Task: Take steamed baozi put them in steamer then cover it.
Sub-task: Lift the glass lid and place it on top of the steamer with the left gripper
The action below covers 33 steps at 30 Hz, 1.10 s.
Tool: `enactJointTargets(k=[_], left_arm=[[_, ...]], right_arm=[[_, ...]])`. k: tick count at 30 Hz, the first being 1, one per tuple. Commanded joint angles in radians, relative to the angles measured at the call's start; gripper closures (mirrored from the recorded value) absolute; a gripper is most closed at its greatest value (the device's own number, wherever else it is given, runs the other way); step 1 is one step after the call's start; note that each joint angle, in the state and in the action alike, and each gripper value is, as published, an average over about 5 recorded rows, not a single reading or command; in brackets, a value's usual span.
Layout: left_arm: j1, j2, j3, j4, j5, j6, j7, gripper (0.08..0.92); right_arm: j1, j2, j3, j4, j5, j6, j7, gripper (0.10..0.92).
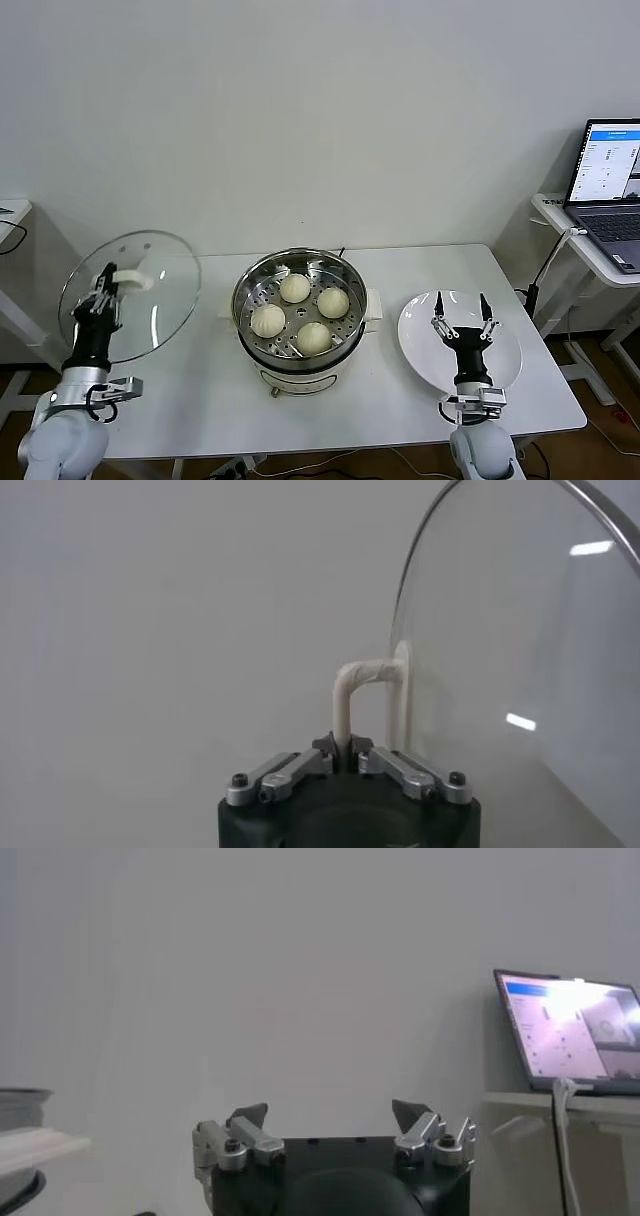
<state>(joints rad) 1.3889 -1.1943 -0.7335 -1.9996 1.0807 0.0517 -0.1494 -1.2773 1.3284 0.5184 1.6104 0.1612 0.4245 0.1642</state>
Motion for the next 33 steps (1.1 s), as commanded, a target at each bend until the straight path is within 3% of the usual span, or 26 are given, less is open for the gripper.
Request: enactJointTargets(k=[1,6,11,19,33], left_arm=[[-0.046,-0.028,0.376,-0.303,0.069,0.193,0.11,0.812],[-0.108,-0.099,0.529,-0.204,0.124,0.256,0.132,0.812],[-0.17,-0.151,0.594,-0.111,0.197,0.296,0.185,0.812],[-0.247,-0.183,0.662,-0.017,0.379,0.332,0.329,0.812],[-0.274,-0.3,0.66,0.069,0.5,0.345,0.386,0.812]], right_arm=[[-0.027,0.001,0.029,0.016,0.003,-0.006,-0.017,0.203],[-0.024,0.008,0.045,-0.005,-0.003,-0.002,-0.025,0.203],[-0.02,0.008,0.06,-0.03,-0.007,0.003,-0.033,0.203],[-0.019,0.011,0.067,-0.049,-0.011,0.005,-0.033,0.203],[-0.015,0.024,0.074,-0.071,-0.032,0.012,-0.035,0.203]])
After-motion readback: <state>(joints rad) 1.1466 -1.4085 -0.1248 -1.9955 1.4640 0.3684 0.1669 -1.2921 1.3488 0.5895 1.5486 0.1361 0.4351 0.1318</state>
